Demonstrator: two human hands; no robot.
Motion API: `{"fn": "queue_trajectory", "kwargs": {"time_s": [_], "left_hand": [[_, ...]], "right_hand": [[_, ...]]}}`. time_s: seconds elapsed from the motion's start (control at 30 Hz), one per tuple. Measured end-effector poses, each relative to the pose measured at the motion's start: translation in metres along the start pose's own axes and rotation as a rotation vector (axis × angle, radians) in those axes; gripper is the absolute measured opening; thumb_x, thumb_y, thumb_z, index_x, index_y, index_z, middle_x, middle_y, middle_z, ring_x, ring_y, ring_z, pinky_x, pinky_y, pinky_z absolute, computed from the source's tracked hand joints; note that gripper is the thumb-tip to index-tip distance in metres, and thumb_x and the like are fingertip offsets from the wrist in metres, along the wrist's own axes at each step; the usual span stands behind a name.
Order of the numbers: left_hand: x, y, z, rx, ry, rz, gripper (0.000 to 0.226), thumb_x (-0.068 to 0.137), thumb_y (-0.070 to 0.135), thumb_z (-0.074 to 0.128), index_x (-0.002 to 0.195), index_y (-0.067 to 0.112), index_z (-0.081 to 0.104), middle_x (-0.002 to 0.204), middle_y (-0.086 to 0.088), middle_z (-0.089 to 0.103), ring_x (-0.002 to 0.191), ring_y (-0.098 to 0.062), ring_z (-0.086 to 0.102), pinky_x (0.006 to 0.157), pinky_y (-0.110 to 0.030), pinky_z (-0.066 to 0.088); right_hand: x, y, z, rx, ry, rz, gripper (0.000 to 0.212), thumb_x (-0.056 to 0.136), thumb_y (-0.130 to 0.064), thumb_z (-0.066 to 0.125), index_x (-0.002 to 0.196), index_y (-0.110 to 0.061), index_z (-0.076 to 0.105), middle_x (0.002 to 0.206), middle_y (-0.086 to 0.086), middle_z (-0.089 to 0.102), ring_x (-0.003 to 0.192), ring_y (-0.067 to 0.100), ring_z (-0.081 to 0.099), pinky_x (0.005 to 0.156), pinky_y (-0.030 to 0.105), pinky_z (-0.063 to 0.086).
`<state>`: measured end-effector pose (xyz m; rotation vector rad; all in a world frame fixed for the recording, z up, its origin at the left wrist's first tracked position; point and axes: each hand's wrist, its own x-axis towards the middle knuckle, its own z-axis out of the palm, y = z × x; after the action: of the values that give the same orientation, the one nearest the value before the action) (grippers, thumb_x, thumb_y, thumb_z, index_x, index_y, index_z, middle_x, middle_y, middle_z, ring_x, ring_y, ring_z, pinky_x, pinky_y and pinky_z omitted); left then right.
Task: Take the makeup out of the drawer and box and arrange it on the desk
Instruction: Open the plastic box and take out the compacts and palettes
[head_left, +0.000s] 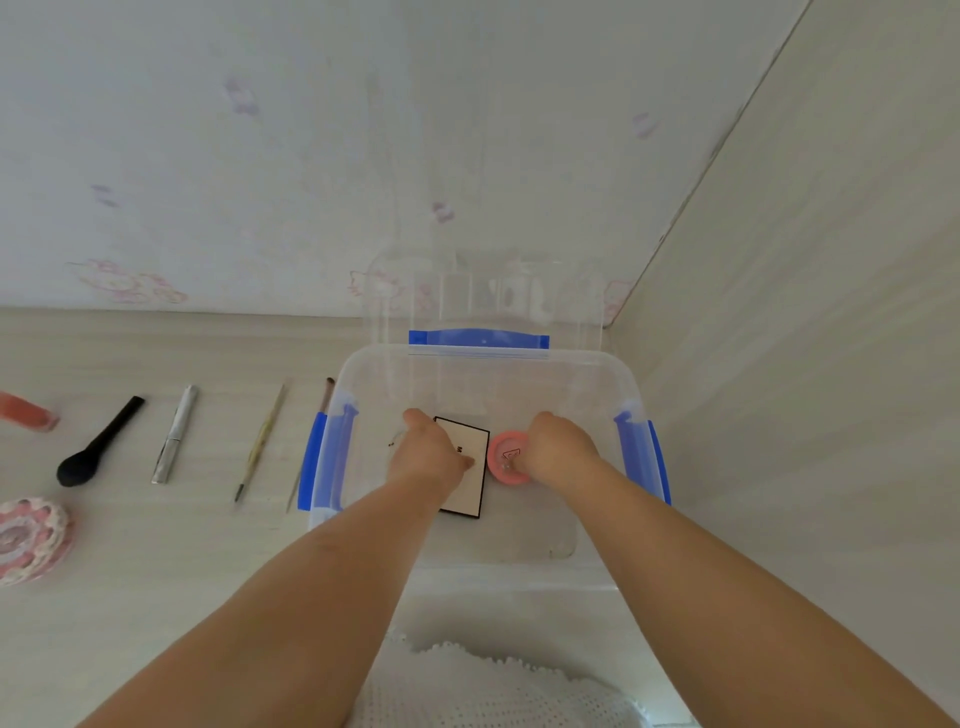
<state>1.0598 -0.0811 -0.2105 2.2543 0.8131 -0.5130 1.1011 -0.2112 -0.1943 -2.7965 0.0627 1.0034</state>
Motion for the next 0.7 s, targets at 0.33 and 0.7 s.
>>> {"fn": "queue_trajectory", "kwargs": {"time_s": [0.33,0.7], "left_hand": [[-0.022,0.011,-0.032,0.125,0.069,0.279,0.032,0.085,0.026,0.064,0.11,0.011,0.05,0.101,-0.006,0.062,0.087,-0.024,0.058,0.068,-0.03,0.042],[-0.065,-0.009,-0.119,-0.351,0.176,0.363,0.027,0.078,0.026,0.071,0.102,0.018,0.06,0.097,0.002,0.068,0.089,-0.019,0.065,0.07,-0.029,0.051]], "right_hand": [[-0.031,-0.005,-0.039,0.301,0.044,-0.117,0.021,0.087,-0.011,0.055,0.105,-0.002,0.061,0.093,0.012,0.066,0.062,0.025,0.062,0.059,0.028,0.049],[-0.087,-0.014,-0.06,1.1,0.077,-0.306,0.017,0.088,-0.016,0.061,0.105,-0.014,0.06,0.107,0.005,0.059,0.089,0.015,0.058,0.055,0.021,0.05]]}}
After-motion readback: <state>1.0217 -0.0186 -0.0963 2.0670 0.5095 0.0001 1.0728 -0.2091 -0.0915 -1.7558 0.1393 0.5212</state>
